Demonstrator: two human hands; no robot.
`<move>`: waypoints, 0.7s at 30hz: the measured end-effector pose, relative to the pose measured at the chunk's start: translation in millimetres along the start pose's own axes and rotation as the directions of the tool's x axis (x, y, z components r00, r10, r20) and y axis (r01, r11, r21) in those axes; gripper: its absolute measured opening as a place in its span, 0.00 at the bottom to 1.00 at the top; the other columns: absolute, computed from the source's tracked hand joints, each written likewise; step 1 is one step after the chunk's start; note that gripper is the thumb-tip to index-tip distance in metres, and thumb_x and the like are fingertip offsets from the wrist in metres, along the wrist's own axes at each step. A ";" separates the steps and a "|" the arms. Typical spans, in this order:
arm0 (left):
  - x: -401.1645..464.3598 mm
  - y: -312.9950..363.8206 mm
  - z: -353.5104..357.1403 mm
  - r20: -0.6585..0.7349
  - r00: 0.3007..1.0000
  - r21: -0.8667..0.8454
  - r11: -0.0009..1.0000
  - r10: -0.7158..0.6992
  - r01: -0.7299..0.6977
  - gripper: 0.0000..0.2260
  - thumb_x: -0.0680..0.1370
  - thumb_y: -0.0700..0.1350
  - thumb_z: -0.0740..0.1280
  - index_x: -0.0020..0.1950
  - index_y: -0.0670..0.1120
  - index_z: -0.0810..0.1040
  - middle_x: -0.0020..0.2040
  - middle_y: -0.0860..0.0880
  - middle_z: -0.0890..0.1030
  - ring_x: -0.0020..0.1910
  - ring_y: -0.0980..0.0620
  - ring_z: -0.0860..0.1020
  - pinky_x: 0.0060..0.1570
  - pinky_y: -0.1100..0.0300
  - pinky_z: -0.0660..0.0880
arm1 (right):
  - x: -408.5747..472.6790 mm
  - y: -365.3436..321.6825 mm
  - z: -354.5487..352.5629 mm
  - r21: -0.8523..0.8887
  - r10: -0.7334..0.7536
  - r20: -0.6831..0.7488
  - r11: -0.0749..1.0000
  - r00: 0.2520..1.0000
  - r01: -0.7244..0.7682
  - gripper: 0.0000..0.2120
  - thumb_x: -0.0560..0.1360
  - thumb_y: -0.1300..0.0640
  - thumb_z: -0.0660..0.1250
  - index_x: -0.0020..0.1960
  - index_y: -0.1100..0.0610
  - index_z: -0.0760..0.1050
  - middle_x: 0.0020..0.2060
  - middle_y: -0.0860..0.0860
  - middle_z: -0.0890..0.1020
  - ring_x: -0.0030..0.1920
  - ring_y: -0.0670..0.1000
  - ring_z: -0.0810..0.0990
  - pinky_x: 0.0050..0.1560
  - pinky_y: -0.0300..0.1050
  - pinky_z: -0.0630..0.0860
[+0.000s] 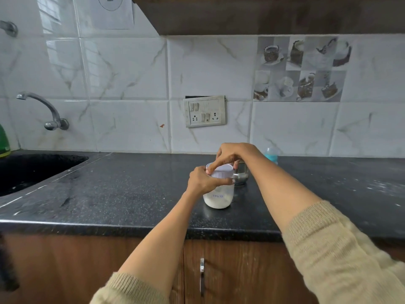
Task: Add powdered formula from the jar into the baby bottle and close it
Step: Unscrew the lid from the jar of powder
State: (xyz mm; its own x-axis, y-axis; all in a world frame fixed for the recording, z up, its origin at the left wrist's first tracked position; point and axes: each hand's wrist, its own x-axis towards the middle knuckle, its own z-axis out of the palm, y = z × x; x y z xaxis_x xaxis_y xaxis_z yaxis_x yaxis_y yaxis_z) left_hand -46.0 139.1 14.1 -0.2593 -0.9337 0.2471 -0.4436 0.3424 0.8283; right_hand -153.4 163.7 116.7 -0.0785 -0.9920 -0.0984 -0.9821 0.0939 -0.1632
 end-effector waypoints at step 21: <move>-3.6 -0.2 -1.4 -0.002 1.000 -0.028 1.000 -0.010 0.010 0.20 0.60 0.56 0.79 0.42 0.48 0.76 0.39 0.52 0.79 0.40 0.53 0.78 0.34 0.61 0.73 | -11.5 -33.6 -17.0 -0.225 0.201 0.188 0.962 0.962 -0.157 0.39 0.64 0.38 0.71 0.70 0.54 0.67 0.67 0.52 0.71 0.45 0.55 0.80 0.57 0.50 0.78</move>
State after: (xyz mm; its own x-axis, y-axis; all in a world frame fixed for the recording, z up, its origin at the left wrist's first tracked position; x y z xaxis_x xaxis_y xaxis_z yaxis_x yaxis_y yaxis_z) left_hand -43.7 142.2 13.8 -0.2533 -0.9372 0.2396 -0.4217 0.3299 0.8446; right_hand -122.3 170.6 140.0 -0.2404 -0.9193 -0.3117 -0.9707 0.2268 0.0798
